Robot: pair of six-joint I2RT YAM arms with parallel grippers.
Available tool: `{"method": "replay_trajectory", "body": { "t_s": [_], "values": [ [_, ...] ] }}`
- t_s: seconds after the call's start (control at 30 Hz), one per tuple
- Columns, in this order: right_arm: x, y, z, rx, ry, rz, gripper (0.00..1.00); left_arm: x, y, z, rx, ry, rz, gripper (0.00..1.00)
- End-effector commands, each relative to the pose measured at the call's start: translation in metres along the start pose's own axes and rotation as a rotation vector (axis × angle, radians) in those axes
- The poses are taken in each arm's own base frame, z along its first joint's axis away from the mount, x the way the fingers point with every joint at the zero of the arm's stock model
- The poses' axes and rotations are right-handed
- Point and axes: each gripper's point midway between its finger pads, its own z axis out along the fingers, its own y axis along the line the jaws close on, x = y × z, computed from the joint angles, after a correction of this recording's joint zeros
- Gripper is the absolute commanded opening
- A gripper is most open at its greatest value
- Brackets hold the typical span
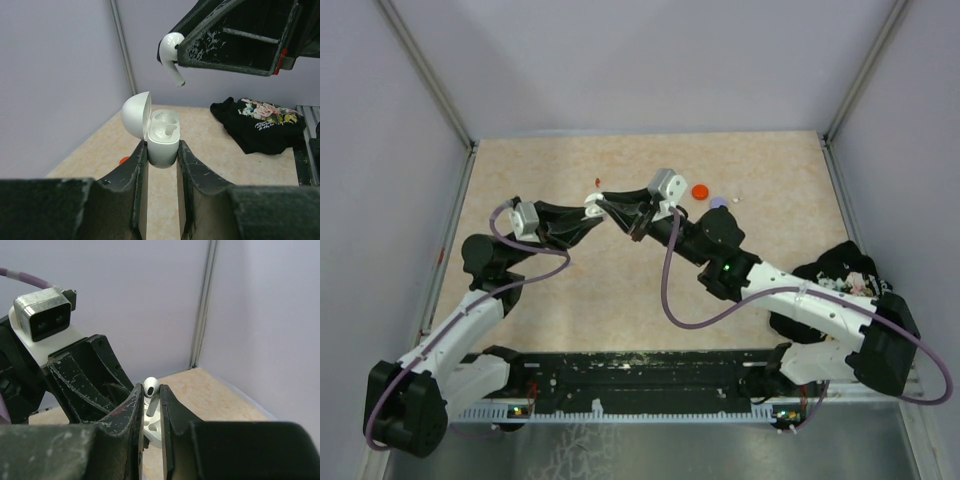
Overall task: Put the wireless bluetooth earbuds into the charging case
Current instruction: Place the earbud in the charging case.
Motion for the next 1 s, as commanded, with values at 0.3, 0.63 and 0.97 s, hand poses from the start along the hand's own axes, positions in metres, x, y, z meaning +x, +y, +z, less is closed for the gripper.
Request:
{"method": "replay_trajectory", "body": {
  "t_s": [0.3,0.63,0.97],
  "values": [
    [-0.006,0.014,0.011,-0.052,-0.059,0.014,0.00,-0.029,-0.005,0.009,0.022,-0.078,0.013,0.01],
    [0.005,0.014,0.011,-0.052,-0.033,0.008,0.00,-0.033,-0.002,0.009,0.003,-0.084,-0.005,0.01],
    [0.008,0.017,0.007,-0.064,-0.037,-0.009,0.00,-0.037,0.004,0.010,-0.051,-0.097,-0.079,0.01]
  ]
}}
